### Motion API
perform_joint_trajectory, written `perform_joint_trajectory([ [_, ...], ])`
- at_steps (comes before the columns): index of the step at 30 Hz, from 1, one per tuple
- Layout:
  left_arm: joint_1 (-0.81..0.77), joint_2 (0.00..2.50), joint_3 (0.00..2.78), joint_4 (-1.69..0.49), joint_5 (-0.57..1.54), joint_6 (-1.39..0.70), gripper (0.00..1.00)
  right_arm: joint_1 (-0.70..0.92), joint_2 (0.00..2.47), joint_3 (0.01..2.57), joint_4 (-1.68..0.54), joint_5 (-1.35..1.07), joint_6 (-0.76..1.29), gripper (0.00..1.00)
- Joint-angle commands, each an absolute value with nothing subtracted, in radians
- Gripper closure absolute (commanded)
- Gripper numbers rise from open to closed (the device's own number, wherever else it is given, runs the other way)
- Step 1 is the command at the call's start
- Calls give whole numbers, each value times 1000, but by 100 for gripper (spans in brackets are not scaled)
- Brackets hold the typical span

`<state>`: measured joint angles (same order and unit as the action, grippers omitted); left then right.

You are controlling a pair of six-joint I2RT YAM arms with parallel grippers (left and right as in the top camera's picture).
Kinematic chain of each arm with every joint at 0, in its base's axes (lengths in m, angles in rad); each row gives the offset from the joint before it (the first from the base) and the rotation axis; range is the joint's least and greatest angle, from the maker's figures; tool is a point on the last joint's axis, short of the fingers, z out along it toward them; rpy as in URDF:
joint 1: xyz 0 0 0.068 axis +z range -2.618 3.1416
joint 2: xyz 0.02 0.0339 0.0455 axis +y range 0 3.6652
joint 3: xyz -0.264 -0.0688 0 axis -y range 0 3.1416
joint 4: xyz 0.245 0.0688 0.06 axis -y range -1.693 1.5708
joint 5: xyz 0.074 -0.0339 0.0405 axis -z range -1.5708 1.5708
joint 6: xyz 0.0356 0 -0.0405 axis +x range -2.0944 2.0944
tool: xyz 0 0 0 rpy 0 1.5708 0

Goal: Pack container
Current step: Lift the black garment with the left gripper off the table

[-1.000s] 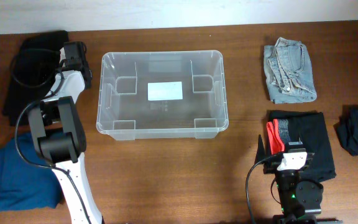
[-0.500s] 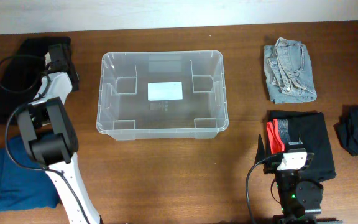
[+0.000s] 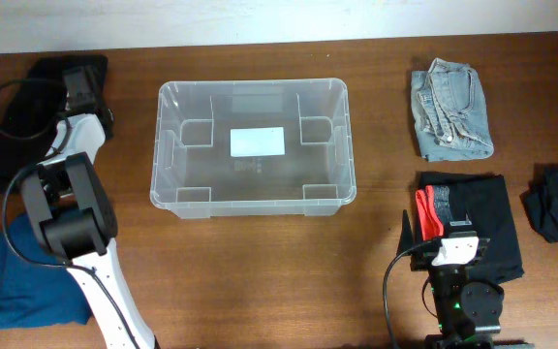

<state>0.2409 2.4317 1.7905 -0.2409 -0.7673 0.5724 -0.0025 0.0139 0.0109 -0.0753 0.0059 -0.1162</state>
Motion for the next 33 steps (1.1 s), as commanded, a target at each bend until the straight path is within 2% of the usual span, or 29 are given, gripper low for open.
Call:
perform_joint_trajectory([
  [1,239,2563,1742,-218,-542,688,1,-9,4,6,-81,11,-120,2],
  [5,239,2585,1742,-183,-541,763,1,-9,4,6,-81,11,-120,2],
  [15,240,2613,1742,-169,-538,764,1,-9,4,6,-81,11,-120,2],
  [16,239,2613,1742,-172,-538,764,7,-9,4,6,-81,11,-120,2],
  [17,239,2613,1742,-174,-539,756,19,-9,4,6,-81,11,-120,2],
  [19,240,2613,1742,-181,-539,745,32,-9,4,6,-81,11,-120,2],
  [25,239,2613,1742,-211,-538,745,54,-9,4,6,-81,11,-120,2],
  [28,239,2613,1742,-214,-538,745,60,-9,4,6,-81,11,-120,2],
  [31,239,2613,1742,-215,-538,746,60,-9,4,6,-81,11,-120,2],
  [32,239,2613,1742,-217,-538,746,49,-9,4,6,-81,11,-120,2],
  [33,239,2613,1742,-219,-538,746,48,-9,4,6,-81,11,-120,2],
])
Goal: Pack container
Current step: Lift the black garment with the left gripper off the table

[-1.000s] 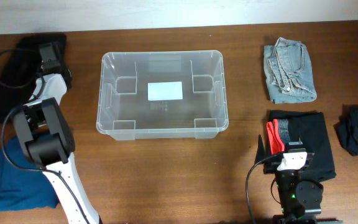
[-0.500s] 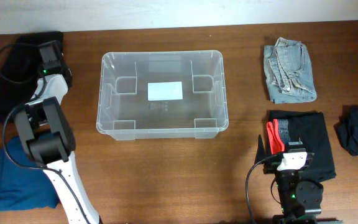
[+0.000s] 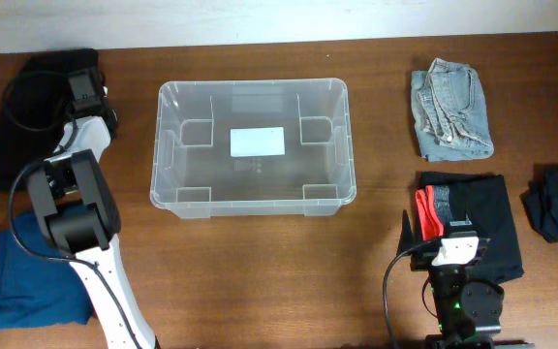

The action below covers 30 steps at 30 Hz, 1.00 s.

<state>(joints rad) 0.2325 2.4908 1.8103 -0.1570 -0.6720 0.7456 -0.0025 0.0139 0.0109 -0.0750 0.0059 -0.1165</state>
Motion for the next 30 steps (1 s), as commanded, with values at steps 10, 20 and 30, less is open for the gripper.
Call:
perform_joint_trajectory([
  [10,236,2613,1742,-229,-538,746,74,-9,4,6,-81,11,-120,2],
  [20,234,2613,1742,-236,-570,746,99,-9,4,6,-81,11,-120,2],
  [30,189,2607,1751,-96,-832,718,99,-9,4,6,-81,11,-120,2],
])
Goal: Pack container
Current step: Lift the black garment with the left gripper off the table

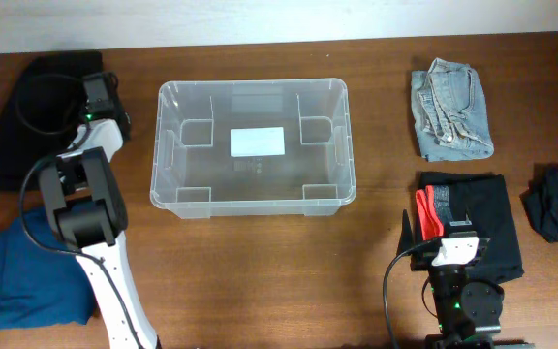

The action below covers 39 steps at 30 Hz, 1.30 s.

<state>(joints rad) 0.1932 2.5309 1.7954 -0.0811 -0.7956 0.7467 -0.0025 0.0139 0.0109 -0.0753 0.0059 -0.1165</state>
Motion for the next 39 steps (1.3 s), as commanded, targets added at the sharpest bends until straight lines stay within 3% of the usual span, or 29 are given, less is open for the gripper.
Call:
perform_joint_trajectory([
  [1,185,2602,1755,-97,-834,699,99,-9,4,6,-81,11,-120,2],
  [8,157,2513,1766,-115,-804,567,99,-9,4,6,-81,11,-120,2],
  [16,156,2346,1767,-300,-509,437,99,-9,4,6,-81,11,-120,2],
  [28,153,2111,1767,-340,-492,275,99,-9,4,6,-81,11,-120,2],
  [39,153,1895,1767,-411,-316,146,99,-9,4,6,-81,11,-120,2],
])
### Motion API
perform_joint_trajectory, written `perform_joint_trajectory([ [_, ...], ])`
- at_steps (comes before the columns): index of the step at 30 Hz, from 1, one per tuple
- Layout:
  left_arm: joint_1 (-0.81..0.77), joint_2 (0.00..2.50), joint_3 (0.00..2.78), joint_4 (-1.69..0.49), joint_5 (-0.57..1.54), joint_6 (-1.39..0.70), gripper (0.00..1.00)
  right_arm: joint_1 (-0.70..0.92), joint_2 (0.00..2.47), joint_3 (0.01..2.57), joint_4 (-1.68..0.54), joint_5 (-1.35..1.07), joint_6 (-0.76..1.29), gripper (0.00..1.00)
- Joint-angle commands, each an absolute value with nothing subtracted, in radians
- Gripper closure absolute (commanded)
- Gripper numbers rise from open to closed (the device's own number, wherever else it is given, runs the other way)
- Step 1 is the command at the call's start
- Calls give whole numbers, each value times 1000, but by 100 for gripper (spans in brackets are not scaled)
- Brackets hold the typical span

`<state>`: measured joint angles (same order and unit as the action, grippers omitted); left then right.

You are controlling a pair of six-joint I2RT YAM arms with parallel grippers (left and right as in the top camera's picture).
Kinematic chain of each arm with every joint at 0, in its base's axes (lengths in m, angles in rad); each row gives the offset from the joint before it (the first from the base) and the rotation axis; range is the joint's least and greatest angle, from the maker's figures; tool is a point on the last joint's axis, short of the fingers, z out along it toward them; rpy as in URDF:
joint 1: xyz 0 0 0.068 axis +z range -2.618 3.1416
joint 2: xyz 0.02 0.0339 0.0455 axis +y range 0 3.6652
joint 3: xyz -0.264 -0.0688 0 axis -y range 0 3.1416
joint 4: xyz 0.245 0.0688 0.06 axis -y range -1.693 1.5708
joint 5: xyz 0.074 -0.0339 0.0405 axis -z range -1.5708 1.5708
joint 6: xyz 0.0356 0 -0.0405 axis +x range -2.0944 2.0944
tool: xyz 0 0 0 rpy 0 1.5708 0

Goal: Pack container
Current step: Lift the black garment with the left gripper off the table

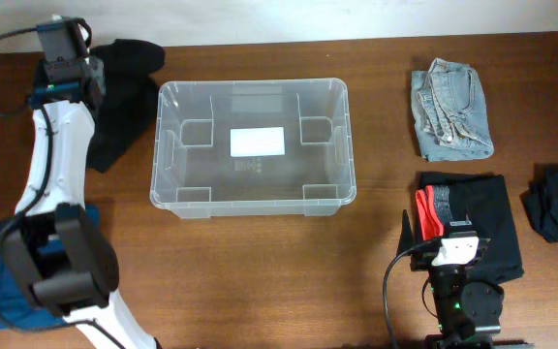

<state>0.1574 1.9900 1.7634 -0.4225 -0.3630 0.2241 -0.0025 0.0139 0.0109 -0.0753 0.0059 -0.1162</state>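
Observation:
The clear plastic container (252, 199) stands mid-table with only a white label on its floor. My left gripper (83, 73) is raised at the far left corner, shut on a black garment (124, 92). The garment hangs bunched between the arm and the container's left wall. A little of it reaches toward the container's far left corner. My right gripper (444, 231) rests at the near right, over a folded black garment with red trim (487, 218). Its fingers cannot be made out against the dark cloth.
Folded jeans (450, 109) lie at the far right. A crumpled dark garment sits at the right edge. A blue garment (3, 281) lies at the near left, partly under the left arm's base.
My left arm has stretched out and risen toward the far left corner. The black garment, which lay spread flat at the far left, is now bunched up and pulled right, next to the container.
At first my left gripper was low over the black garment lying flat at the far left. At the following two moments it was a little further right on that cloth. Now the cloth is gathered and held beside the container. The right arm has stayed put throughout.

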Motion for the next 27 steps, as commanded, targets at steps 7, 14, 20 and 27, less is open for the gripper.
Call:
perform_joint_trajectory([
  [7,153,1778,1767,-414,-317,143,99,-9,4,6,-81,11,-120,2],
  [14,153,1652,1767,-413,-318,109,99,-9,4,6,-81,11,-120,2],
  [20,150,1526,1767,-435,-317,31,99,-9,4,6,-81,11,-120,2],
  [27,99,1358,1766,-506,-317,-77,99,-9,4,6,-81,11,-120,2],
])
